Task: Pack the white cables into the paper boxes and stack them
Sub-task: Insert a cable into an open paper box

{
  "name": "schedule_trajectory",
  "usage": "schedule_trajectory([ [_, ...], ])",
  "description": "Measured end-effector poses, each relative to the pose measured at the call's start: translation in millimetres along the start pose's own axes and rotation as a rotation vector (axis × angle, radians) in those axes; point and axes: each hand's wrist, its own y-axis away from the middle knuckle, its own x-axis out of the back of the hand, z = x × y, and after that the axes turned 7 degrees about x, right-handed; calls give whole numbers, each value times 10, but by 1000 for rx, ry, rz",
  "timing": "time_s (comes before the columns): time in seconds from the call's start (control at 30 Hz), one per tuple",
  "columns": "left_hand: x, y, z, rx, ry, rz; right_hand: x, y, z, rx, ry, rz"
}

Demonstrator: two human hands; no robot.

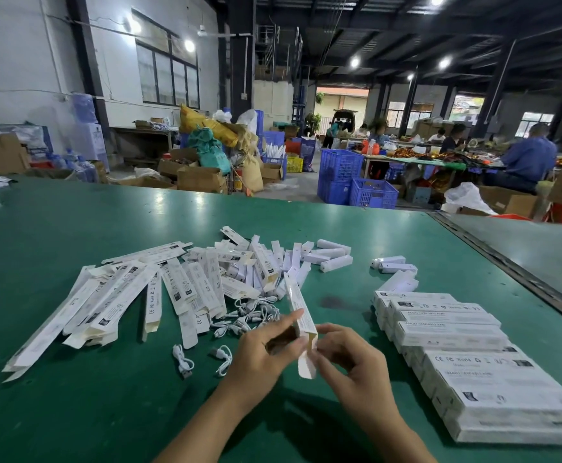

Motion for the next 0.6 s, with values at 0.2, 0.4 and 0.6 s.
schedule_trajectory([
  [0.2, 13, 12, 27, 2, 2, -35, -16, -10, -26, 84, 153, 44],
  [0.4, 67, -27, 26, 43, 124, -45, 36, -27, -117, 198, 311, -288],
  [0.6, 35, -49, -3, 82, 232, -66, -22, -36, -146, 235, 306, -110],
])
